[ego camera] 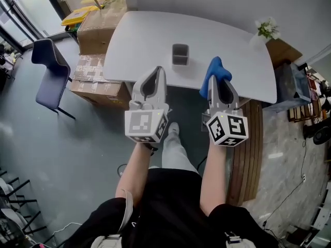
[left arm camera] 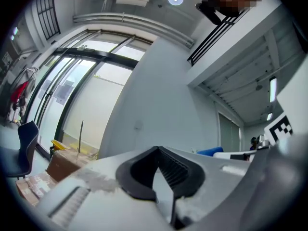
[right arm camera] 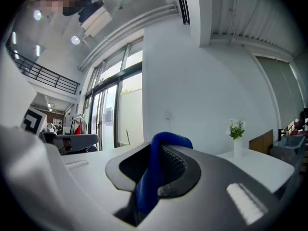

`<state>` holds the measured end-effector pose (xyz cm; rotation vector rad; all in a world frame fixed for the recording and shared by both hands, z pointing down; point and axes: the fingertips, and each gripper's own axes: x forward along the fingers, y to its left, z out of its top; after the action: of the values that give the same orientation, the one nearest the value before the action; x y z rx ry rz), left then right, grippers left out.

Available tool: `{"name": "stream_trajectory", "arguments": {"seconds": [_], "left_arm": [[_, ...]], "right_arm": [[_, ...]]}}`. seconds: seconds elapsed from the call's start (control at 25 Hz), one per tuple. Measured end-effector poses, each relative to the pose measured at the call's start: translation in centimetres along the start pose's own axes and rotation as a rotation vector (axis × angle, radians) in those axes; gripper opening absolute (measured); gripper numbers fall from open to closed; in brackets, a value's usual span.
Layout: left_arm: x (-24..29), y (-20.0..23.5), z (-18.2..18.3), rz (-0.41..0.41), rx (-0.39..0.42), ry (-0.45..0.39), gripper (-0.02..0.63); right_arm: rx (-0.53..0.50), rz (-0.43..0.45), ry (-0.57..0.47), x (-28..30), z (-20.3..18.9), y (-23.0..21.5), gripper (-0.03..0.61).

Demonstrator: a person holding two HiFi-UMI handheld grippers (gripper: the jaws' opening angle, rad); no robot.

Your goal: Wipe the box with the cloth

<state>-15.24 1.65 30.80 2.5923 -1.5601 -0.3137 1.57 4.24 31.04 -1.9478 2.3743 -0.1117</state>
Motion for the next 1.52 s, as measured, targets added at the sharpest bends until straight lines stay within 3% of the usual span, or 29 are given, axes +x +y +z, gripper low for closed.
{"name": "stream_trajectory", "arguments": {"seconds": [0.24,0.4,0.72,0.96,1.16,1.52], "left_arm": [[7.4,0.6,-3.4,-0.003,0.005,0.072,0.001],[11.4,-0.4,-4.7,-0.096,-0.008,0.128,0.001],[16.0,0.6,-3.8,-0.095,-0.041,0.11,0.0],[16.8,1.5,-5.1,-0.073,0.028,0.144,0.0],[17.9,1.4,-5.9,-0.185,0.057,0.19,0.001],[21.0,1.8,-5.7,-0.227,0.133,0.199,0.001]], "right_arm": [[0.019,0.052,0.06,7.1,-2.0,-4.3,0.052],[0.037,0.076,0.078,10.9,-2.0,-7.3,0.052],[0.078,0.159,0.053,16.3,-1.2,-9.3,0.052],[0.077,0.203,0.07,18.4,-2.3,-9.3,0.052],[0.047,0.244,0.08,20.1,-2.4,-7.9,0.052],[0.048,0.217,0.076,20.6,-2.6,-9.6,0.052]]}}
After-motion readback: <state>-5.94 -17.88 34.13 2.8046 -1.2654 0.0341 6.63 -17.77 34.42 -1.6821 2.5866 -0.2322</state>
